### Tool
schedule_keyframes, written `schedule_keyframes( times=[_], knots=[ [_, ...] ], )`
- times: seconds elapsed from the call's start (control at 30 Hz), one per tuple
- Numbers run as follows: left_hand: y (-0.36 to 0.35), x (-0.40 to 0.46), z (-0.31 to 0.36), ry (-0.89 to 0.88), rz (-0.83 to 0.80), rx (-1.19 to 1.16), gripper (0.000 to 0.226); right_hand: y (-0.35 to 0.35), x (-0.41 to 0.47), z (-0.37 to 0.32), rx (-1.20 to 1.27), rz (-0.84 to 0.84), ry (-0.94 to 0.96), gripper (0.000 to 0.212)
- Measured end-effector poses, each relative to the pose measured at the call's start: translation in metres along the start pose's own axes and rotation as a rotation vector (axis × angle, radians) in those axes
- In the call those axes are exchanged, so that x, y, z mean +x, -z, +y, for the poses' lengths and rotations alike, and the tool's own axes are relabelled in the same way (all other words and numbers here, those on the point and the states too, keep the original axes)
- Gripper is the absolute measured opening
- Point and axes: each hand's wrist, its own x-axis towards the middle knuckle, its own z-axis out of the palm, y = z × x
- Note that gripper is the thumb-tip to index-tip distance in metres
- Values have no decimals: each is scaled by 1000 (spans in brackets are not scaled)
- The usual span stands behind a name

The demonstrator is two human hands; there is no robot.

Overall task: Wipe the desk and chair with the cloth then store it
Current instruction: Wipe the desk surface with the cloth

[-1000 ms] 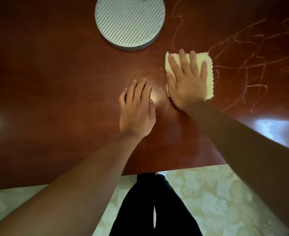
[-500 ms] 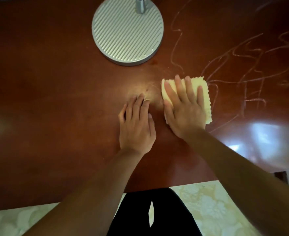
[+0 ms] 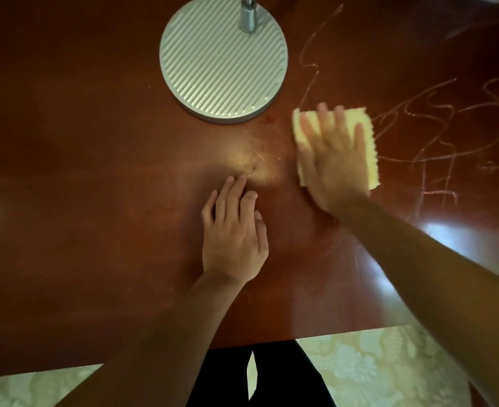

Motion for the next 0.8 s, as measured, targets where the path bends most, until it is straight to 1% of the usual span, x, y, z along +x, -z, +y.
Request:
schedule_keyframes(
  times=[0.1, 0.17, 0.33, 0.43, 0.5, 0.53, 0.63, 0.7, 0.8],
  knots=[
    [0, 0, 0, -2, -14, 6, 36, 3, 9, 9, 10, 12, -137, 56],
    [1, 1, 0, 4, -16, 12, 39, -1, 9, -7, -2, 25, -140, 58],
    [3, 0, 0, 1, -15, 6, 42, -20, -23, -62, -51, 4, 44, 57],
    [3, 0, 1, 2, -8, 7, 39, -24, -40, -59, -21, -15, 112, 55],
    [3, -1, 2, -8, -3, 12, 36, -24, -52, -39, -51, -24, 146, 56],
    [2, 0, 2, -11, 0, 9, 35, -23, -56, -25, -59, -21, 121, 56],
    [1, -1, 1, -7, 5, 5, 34, -13, -61, 22, -3, 39, -73, 58],
    [0, -2, 1, -6, 16, 0, 32, -7, -55, 45, 32, 51, -166, 57],
    [0, -1, 1, -23, 45, 1, 31, -8, -46, 46, 40, 79, -246, 56]
  ],
)
